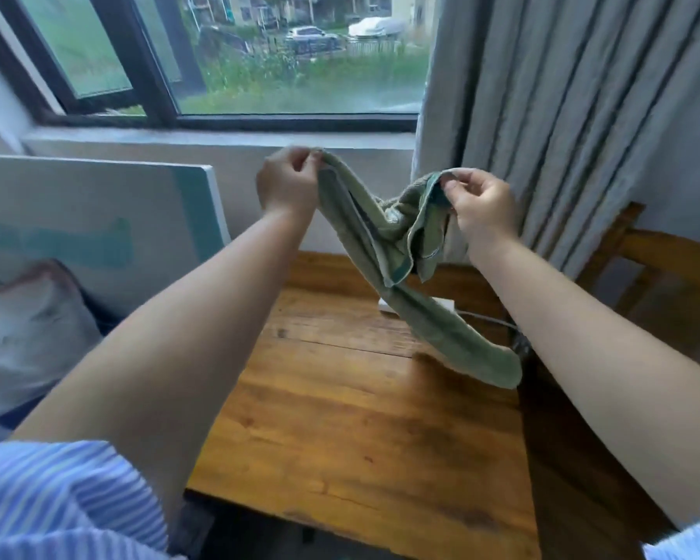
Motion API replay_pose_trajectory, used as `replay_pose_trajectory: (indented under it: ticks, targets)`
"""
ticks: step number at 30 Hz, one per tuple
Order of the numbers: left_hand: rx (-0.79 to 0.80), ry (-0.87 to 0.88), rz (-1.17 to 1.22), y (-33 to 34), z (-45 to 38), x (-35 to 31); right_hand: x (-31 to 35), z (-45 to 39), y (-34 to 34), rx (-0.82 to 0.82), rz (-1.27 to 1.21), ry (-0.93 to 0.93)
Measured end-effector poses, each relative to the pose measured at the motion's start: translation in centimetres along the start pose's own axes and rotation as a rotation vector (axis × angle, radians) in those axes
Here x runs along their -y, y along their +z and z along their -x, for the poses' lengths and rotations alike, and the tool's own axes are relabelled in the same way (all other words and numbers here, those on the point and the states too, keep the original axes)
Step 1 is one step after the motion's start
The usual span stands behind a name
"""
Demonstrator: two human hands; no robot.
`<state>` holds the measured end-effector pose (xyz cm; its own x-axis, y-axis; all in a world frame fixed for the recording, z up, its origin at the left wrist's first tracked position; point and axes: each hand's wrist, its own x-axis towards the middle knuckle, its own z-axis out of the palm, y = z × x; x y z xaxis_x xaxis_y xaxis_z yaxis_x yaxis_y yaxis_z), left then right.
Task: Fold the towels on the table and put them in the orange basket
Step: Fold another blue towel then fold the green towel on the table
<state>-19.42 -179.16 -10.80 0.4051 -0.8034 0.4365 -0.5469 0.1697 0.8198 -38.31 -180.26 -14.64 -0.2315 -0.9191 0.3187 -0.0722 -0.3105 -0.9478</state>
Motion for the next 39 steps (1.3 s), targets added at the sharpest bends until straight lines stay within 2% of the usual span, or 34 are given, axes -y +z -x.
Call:
replay_pose_trajectory:
  ticks: [4, 7, 12, 15, 19, 21, 23, 25, 27, 30, 32, 36, 39]
  targets:
    - [0.051, -0.051, -0.037, -5.4, -1.0, 7.7, -2.0, 3.8, 5.2, 0.072, 0.012, 0.065]
    - [0.248, -0.146, -0.067, -7.6, 0.6, 13.9, -5.2, 7.1, 7.6, 0.221, 0.076, 0.148]
    - [0.553, -0.298, -0.248, -8.6, 5.8, 22.7, -10.5, 11.8, 9.4, 0.443, 0.367, 0.27]
    - [0.745, -0.364, -0.37, -8.8, 9.0, 27.1, -13.9, 14.6, 9.5, 0.722, 0.635, 0.389]
    - [1.08, -0.391, -0.546, -9.1, 13.5, 31.2, -18.3, 19.1, 7.5, 1.123, 1.024, 0.594]
    - [1.216, -0.428, -0.582, -9.3, 15.5, 33.0, -19.9, 20.9, 6.5, 1.288, 1.148, 0.646]
    - [1.275, -0.48, -0.584, -9.5, 17.2, 34.6, -21.0, 21.9, 6.0, 1.414, 1.202, 0.701]
    - [1.246, -0.54, -0.592, -9.6, 18.4, 35.7, -21.6, 21.8, 6.2, 1.461, 1.191, 0.752]
    - [1.116, -0.636, -0.61, -9.7, 19.0, 36.7, -22.3, 20.9, 7.2, 1.398, 1.182, 0.688]
    - [0.879, -0.759, -0.607, -9.3, 18.8, 38.1, -23.8, 18.5, 9.8, 1.115, 1.192, 0.451]
    - [0.728, -0.839, -0.552, -8.9, 18.3, 38.7, -24.6, 16.9, 11.7, 0.953, 1.123, 0.378]
    - [0.431, -1.063, -0.331, -7.4, 17.0, 40.1, -27.0, 13.7, 16.3, 0.735, 0.988, 0.377]
    - [0.348, -1.136, -0.278, -6.6, 16.3, 40.7, -28.9, 11.5, 19.2, 0.662, 0.954, 0.431]
